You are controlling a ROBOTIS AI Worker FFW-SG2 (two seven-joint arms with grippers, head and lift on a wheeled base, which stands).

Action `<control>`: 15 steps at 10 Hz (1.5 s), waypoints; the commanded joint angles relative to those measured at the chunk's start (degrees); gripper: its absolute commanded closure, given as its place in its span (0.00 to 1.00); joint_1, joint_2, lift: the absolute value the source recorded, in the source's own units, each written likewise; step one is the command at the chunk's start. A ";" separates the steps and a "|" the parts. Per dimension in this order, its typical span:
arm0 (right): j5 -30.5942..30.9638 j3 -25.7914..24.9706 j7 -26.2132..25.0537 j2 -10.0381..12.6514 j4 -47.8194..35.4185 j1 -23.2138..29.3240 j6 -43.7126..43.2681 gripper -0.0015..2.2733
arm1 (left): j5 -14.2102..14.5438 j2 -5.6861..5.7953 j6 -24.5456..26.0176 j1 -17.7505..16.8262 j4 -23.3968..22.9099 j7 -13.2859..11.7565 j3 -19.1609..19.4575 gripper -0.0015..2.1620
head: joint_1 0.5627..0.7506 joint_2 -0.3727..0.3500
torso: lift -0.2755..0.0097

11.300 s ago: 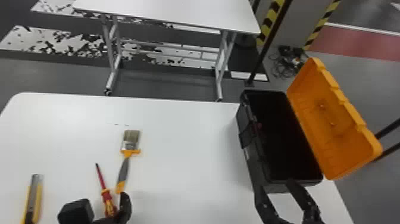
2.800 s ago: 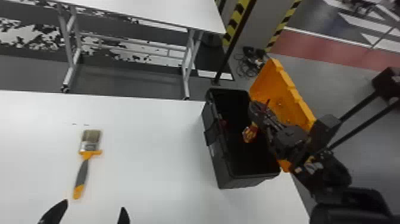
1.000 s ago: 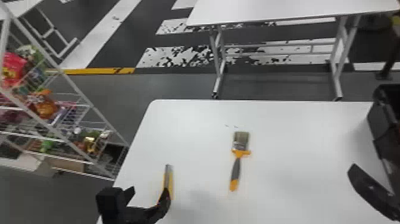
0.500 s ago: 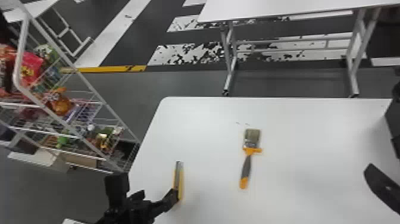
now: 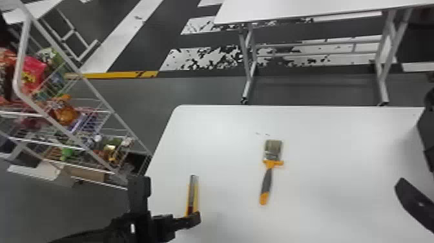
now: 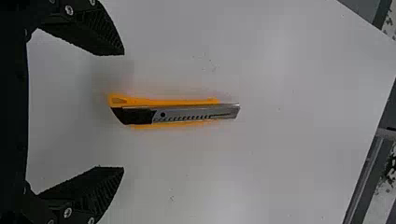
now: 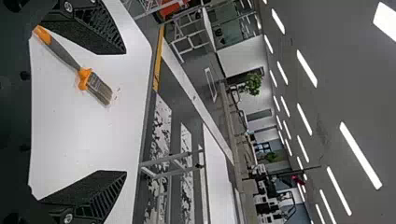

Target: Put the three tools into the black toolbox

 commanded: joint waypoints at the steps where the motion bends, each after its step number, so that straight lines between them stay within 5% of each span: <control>1: 0.09 -0.09 0.00 -0.11 0.00 -0.07 -0.05 0.04 | -0.01 0.13 7.15 -2.69 -0.16 -0.18 1.58 0.06 | 0.70 1.00 | 0.79; 4: 0.53 -0.26 0.00 -0.38 0.26 -0.16 -0.05 0.04 | 0.43 0.84 19.35 -5.94 -3.24 -0.53 4.04 0.06 | 0.70 1.00 | 0.79; 7: 0.70 -0.18 0.71 -0.64 0.70 -0.68 -0.05 0.04 | 0.43 3.03 19.35 -9.90 -3.94 -2.20 6.94 0.06 | 0.70 1.00 | 0.79; 9: 1.06 -0.09 0.71 -0.64 0.88 -1.47 -0.22 0.04 | 0.51 5.06 19.35 -14.55 0.54 -3.79 6.67 0.06 | 0.70 1.00 | 0.79; 12: 0.88 -0.09 0.97 -0.99 1.58 -1.74 -0.40 0.04 | -4.14 5.23 19.35 -20.88 6.17 -3.08 1.14 0.06 | 0.70 1.00 | 0.79; 15: 0.97 -0.35 1.15 -1.25 2.11 -2.26 -0.40 0.04 | -6.60 4.53 19.35 -22.46 10.91 -1.06 -3.17 0.06 | 0.70 0.98 | 0.79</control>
